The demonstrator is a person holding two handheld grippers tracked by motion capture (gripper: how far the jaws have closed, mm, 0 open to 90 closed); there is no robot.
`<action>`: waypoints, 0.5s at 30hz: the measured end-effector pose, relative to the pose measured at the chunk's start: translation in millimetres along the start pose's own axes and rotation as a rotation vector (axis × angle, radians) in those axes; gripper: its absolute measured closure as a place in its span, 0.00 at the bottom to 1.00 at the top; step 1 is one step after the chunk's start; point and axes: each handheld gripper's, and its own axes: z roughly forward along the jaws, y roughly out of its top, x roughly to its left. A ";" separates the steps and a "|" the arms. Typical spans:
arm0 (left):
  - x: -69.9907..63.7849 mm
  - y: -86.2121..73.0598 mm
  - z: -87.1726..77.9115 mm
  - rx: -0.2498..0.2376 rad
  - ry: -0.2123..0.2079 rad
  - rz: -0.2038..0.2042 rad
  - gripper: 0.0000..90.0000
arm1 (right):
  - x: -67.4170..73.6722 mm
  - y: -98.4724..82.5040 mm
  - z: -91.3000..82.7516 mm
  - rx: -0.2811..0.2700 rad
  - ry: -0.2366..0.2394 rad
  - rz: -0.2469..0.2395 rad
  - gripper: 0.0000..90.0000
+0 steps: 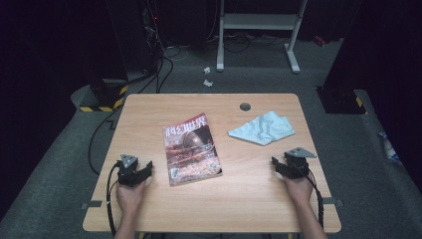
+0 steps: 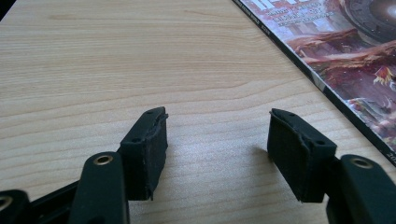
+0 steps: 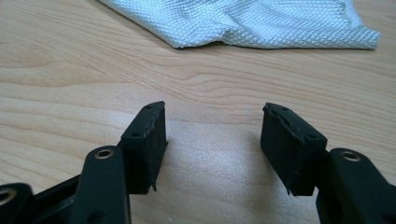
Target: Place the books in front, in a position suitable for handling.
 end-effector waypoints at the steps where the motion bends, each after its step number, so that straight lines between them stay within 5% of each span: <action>1: 0.0 0.0 0.0 0.000 -0.001 0.000 0.42 | 0.0 0.0 0.0 0.000 0.000 0.000 0.45; 15: 0.6 0.4 -1.1 0.004 -0.014 -0.014 0.42 | -0.4 0.3 0.4 -0.001 0.004 -0.005 0.45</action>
